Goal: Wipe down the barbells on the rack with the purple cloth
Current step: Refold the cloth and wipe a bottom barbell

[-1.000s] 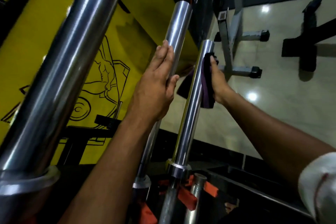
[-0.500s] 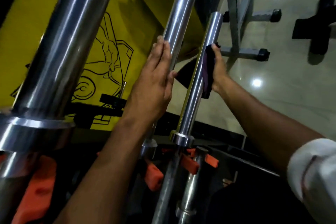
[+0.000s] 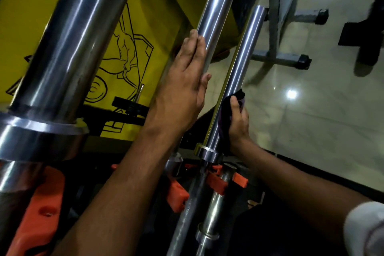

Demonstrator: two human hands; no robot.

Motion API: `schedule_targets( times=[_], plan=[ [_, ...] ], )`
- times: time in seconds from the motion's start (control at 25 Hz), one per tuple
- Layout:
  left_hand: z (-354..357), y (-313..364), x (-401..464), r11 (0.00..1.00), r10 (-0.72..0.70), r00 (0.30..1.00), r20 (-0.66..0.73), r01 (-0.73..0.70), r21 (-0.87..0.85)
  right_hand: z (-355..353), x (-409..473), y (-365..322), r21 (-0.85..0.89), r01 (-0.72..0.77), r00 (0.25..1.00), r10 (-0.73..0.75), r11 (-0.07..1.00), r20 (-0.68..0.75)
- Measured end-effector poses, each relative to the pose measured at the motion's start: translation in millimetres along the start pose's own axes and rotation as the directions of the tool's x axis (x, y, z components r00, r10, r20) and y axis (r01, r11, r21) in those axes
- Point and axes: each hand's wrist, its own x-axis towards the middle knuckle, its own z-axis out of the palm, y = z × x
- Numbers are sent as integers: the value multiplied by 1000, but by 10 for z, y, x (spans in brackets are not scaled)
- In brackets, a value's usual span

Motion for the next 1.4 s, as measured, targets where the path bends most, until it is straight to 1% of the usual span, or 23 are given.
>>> schedule_targets(
  times=[0.12, 0.24, 0.32, 0.4, 0.48, 0.56, 0.6, 0.68, 0.72, 0.8, 0.92, 1.04, 1.08, 1.16, 1.2, 1.28, 1.36, 1.4],
  plan=[
    [-9, 24, -8, 1000, -12, 1000, -5, 12, -21, -26, 497, -405, 39, 16, 999, -15, 999, -32],
    [-22, 25, 3, 999, -6, 1000, -14, 5, -49, 7, 1008, -859, 65, 44, 999, -43, 997, -26],
    [-16, 29, -2, 998, -15, 1000, -12, 14, -54, -26, 1284, -949, 93, 20, 1000, -18, 995, -16],
    [-29, 44, -3, 999, -19, 1000, -10, 19, -34, -22, 1265, -967, 148, 11, 1000, -9, 989, -15],
    [-46, 48, 9, 999, -20, 1000, -12, 19, -30, 15, 1017, -845, 177, -34, 999, 36, 984, -8],
    [-49, 45, 5, 999, -26, 1000, -9, 26, -23, 18, 587, -508, 204, -158, 987, 160, 966, 6],
    [-46, 43, 1, 999, -27, 1000, -9, 27, -21, 6, 307, -280, 205, -218, 976, 218, 954, 21],
    [-46, 43, -4, 999, -26, 1000, -15, 25, -27, 1, -132, 63, 168, -267, 963, 269, 949, 11],
    [-49, 46, -7, 999, -27, 1000, -16, 26, -33, -4, -192, 169, 110, -266, 963, 269, 958, -16],
    [-53, 47, -14, 999, -30, 999, -17, 30, -30, 23, -133, 167, 24, -240, 968, 241, 970, -67],
    [-57, 42, -24, 1000, -25, 999, -22, 24, -13, 55, 270, -131, 30, -135, 982, 138, 990, -128],
    [-49, 53, -24, 999, -31, 999, -12, 31, -32, 16, 854, -583, 48, 0, 992, 6, 999, -125],
    [-41, 53, -21, 999, -29, 1000, -11, 28, -34, 2, 954, -713, 57, 19, 993, -12, 998, -117],
    [-39, 34, -2, 999, -26, 1000, -12, 26, -42, 11, 993, -722, 100, 11, 995, -1, 995, -98],
    [-37, 26, -3, 998, -26, 1000, -13, 25, -52, 18, 906, -581, 119, 2, 995, 10, 993, -100],
    [-18, 24, 3, 997, -21, 1000, -21, 19, -70, 21, 593, -127, 147, -76, 988, 95, 986, -124],
    [0, 30, -6, 998, -14, 999, -28, 13, -65, 11, 98, 227, 127, -173, 975, 188, 977, -121],
    [11, 17, -13, 998, -14, 999, -32, 12, -54, -1, -87, 325, 70, -184, 977, 191, 980, -94]
  ],
)
